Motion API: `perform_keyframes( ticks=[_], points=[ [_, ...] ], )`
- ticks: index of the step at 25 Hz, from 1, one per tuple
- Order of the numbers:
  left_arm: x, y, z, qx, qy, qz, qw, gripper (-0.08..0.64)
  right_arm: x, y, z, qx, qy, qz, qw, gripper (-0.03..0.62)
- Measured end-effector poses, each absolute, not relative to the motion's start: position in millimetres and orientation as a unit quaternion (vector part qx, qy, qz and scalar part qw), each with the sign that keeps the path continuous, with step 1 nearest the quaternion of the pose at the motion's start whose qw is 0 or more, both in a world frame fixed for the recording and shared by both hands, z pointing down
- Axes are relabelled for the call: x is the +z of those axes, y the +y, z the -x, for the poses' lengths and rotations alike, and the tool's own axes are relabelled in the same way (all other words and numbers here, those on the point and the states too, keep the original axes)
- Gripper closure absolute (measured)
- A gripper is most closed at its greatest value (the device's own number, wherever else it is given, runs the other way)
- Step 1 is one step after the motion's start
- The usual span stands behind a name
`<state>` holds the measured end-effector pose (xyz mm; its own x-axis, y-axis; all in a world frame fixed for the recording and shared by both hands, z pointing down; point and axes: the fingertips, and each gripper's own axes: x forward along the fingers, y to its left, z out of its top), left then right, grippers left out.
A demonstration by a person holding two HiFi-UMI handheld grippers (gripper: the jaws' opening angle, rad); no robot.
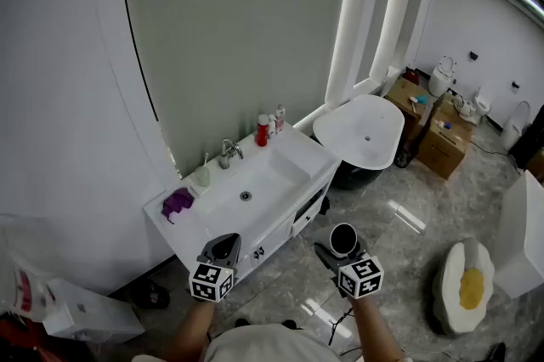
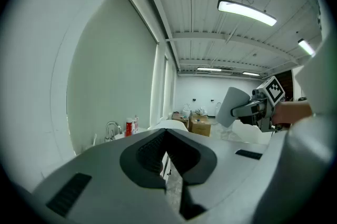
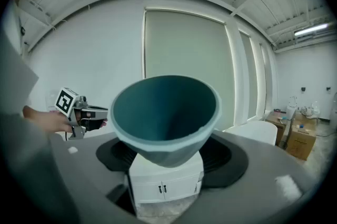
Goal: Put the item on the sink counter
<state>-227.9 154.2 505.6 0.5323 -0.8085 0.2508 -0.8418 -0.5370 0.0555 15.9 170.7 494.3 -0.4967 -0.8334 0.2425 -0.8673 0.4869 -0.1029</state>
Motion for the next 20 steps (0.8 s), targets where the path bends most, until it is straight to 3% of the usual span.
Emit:
perform_keyframes(
  ticks=[20],
  points=[
    [505.2,154.9,195.2,0.098,-0.487,-0.864,0.083,0.552,498.6,165.4,-41.7,0.114,-0.874,-0.467,0.073,0.227]
  ],
)
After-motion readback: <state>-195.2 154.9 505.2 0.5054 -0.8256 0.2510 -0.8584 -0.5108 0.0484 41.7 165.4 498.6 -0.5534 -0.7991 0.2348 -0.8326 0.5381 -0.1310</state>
